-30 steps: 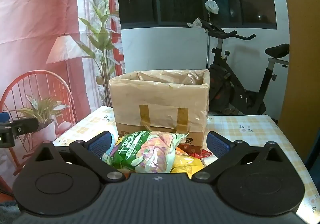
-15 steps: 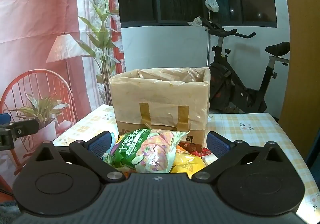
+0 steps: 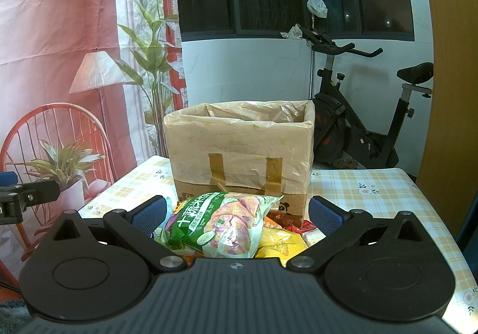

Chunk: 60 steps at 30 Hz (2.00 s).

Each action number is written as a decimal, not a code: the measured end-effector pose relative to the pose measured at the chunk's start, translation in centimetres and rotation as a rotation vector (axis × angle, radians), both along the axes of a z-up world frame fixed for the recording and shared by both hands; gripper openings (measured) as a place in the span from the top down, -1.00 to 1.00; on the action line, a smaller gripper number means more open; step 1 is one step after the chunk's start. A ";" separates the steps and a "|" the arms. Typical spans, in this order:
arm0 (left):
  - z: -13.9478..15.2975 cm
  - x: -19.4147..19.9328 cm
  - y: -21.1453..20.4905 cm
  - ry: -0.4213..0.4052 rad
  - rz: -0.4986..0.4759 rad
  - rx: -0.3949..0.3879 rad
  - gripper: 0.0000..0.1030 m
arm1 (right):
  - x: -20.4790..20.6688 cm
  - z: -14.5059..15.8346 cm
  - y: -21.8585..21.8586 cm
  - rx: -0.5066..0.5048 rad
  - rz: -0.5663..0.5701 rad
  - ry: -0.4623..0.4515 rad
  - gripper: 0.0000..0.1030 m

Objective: Organize snacks

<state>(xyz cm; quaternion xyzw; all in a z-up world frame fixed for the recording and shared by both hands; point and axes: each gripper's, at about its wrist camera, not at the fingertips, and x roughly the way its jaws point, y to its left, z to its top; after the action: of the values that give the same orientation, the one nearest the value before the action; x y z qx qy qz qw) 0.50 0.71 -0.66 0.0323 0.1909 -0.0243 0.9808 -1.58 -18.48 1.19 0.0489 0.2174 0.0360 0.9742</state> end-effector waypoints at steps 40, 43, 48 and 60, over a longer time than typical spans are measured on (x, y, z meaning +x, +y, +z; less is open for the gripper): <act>0.0 -0.1 -0.1 0.005 -0.001 -0.003 -0.98 | 0.1 0.1 0.0 -0.001 0.002 0.001 -1.00; 0.0 -0.1 -0.1 0.004 -0.001 -0.004 -0.99 | 0.1 0.1 0.0 -0.001 0.001 0.001 -1.00; -0.2 -0.1 -0.3 0.008 -0.003 -0.004 -0.98 | 0.1 0.1 0.0 0.000 0.002 0.002 -1.00; -0.4 0.2 0.0 0.028 -0.008 -0.017 -0.98 | 0.2 0.0 -0.2 0.005 -0.002 0.005 -1.00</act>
<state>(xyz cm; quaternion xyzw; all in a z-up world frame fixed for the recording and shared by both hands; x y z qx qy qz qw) 0.72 0.69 -1.05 0.0244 0.2042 -0.0304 0.9782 -1.41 -18.67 1.18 0.0519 0.2195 0.0353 0.9736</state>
